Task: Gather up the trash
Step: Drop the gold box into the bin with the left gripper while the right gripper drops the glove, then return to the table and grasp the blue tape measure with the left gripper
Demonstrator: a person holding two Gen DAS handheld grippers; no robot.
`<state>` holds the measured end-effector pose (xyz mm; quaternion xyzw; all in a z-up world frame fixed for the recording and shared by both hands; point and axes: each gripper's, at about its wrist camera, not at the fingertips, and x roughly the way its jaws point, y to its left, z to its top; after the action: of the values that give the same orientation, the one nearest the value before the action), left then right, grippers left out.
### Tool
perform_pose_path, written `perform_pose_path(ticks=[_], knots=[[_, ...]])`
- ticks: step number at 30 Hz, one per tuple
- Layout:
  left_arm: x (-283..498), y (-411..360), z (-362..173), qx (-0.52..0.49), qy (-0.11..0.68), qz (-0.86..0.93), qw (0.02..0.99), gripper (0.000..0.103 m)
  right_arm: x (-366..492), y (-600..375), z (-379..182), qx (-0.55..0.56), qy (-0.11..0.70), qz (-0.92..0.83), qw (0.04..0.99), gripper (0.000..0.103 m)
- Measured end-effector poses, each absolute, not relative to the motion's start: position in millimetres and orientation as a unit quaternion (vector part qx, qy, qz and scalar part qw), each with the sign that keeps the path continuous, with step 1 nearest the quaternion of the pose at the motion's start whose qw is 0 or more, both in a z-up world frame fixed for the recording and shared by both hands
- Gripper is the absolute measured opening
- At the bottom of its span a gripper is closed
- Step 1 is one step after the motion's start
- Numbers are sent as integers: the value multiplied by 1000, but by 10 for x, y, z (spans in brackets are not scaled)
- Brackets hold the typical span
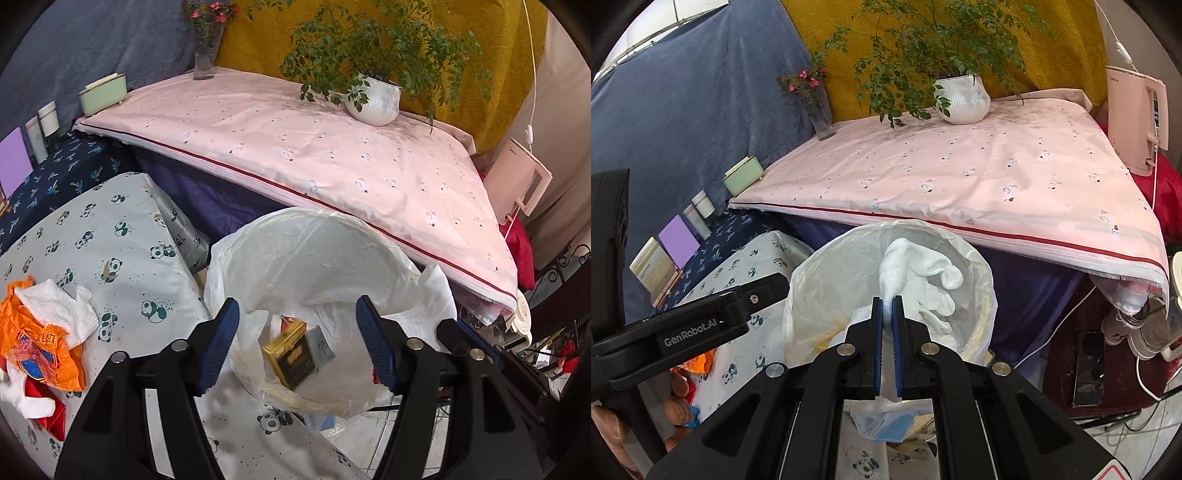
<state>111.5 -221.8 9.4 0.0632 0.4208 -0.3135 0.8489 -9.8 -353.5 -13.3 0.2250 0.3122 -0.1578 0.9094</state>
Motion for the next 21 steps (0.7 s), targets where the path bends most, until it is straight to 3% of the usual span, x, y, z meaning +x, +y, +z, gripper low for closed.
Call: perform_pose_path(ticks=[17, 21], knots=[[1196, -1751, 24, 53, 424, -267, 864, 69, 227, -3493, -96, 215, 308, -147, 915, 5], [1194, -1615, 5, 48, 422, -251, 870, 77, 305, -3463, -66, 210, 303, -147, 918, 10]])
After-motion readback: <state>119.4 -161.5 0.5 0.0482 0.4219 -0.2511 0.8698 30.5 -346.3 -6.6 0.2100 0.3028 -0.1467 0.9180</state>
